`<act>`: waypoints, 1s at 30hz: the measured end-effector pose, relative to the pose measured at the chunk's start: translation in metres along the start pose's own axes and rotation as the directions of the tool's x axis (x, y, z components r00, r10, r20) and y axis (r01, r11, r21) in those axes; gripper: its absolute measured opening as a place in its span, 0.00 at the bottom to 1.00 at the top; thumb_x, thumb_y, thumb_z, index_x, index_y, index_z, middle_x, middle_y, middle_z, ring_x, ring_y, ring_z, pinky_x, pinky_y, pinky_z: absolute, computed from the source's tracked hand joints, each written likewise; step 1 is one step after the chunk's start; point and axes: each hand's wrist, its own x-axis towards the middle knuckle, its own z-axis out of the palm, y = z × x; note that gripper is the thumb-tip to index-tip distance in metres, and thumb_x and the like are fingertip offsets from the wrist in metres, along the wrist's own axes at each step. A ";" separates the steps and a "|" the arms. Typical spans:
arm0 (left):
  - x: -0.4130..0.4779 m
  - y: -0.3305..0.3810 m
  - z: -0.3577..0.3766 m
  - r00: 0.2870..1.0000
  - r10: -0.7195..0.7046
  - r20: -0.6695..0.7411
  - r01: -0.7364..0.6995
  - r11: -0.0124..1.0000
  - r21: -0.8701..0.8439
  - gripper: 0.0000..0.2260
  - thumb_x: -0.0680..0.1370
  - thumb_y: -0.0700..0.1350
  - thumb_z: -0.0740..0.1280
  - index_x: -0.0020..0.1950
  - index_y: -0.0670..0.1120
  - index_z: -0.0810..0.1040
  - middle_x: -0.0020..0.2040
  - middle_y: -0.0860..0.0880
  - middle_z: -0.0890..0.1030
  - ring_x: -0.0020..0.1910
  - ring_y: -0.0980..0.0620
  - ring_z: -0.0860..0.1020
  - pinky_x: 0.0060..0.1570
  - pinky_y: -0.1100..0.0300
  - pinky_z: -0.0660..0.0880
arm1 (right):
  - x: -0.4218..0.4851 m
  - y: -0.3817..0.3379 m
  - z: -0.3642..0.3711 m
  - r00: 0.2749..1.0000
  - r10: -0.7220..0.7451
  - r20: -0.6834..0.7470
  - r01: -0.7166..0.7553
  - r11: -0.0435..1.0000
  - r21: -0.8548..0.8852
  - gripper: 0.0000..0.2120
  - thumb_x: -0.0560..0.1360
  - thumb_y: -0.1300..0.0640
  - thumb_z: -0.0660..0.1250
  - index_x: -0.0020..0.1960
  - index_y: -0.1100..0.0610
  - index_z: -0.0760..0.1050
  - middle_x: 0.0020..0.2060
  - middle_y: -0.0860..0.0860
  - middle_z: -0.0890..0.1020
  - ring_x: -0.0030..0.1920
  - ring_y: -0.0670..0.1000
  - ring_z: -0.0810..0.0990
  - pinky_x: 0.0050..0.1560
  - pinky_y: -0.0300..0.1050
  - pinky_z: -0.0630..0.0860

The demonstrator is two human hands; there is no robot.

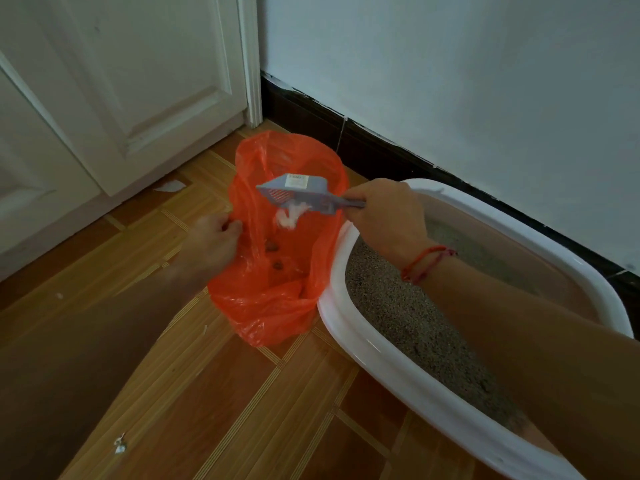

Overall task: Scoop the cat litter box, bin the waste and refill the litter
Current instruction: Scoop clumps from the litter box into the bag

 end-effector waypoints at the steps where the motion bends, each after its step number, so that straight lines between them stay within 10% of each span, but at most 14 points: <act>1: -0.001 -0.001 0.000 1.000 -0.006 0.004 0.006 1.000 0.000 0.13 0.83 0.46 0.58 0.46 0.43 0.78 0.40 0.45 0.78 0.36 0.51 0.75 0.34 0.58 0.69 | 0.001 -0.001 0.004 1.000 -0.006 -0.011 0.006 1.000 -0.003 0.09 0.77 0.51 0.65 0.48 0.50 0.84 0.37 0.50 0.83 0.39 0.51 0.79 0.43 0.49 0.78; 17: -0.005 -0.004 0.004 0.997 0.045 0.056 -0.046 0.999 0.022 0.13 0.84 0.45 0.58 0.43 0.44 0.76 0.36 0.46 0.76 0.33 0.51 0.73 0.32 0.58 0.70 | -0.014 0.025 0.005 0.990 0.124 -0.073 -0.114 0.985 0.127 0.11 0.77 0.46 0.65 0.46 0.50 0.82 0.34 0.46 0.79 0.32 0.45 0.74 0.33 0.40 0.66; 30: -0.010 0.004 0.023 0.994 0.081 0.076 -0.089 0.991 0.103 0.13 0.83 0.45 0.58 0.45 0.41 0.77 0.40 0.42 0.78 0.35 0.47 0.74 0.36 0.55 0.71 | -0.094 0.105 -0.059 0.884 0.401 0.239 -0.394 0.916 -0.077 0.08 0.78 0.49 0.63 0.43 0.49 0.76 0.33 0.49 0.80 0.32 0.49 0.78 0.31 0.44 0.77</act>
